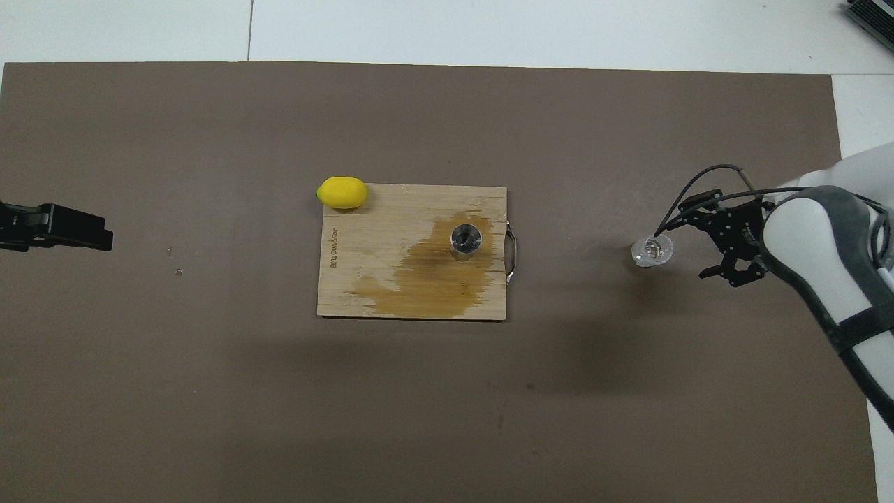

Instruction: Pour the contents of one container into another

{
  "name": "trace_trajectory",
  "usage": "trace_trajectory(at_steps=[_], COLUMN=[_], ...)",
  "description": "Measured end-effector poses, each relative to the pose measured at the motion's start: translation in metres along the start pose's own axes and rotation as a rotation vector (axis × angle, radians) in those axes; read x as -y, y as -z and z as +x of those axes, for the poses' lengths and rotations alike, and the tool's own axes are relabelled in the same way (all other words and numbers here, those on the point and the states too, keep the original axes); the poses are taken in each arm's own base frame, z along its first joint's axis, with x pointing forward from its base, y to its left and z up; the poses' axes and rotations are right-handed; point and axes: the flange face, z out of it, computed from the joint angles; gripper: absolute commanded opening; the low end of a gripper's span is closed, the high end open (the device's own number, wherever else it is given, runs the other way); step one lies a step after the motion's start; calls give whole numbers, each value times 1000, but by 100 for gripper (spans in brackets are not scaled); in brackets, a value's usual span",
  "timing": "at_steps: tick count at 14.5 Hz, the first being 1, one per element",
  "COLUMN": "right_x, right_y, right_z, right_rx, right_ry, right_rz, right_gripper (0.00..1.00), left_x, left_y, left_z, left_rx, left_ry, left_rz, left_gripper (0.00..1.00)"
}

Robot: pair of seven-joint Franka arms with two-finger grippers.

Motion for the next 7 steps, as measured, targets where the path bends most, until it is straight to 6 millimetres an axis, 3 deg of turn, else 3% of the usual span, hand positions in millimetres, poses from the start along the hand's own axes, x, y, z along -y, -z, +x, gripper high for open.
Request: trace_trajectory(at_steps=[4, 7], right_x=[26, 37], right_y=[8, 39], right_z=[-35, -62], right_rx=[-99, -175], right_ry=[308, 477], right_rz=[-108, -126], right_gripper=[100, 100], left_x=[0, 0], left_y=[0, 0], left_z=[0, 0], left_rx=[0, 0], left_ry=[0, 0], left_rz=[0, 0], left_gripper=[100, 100])
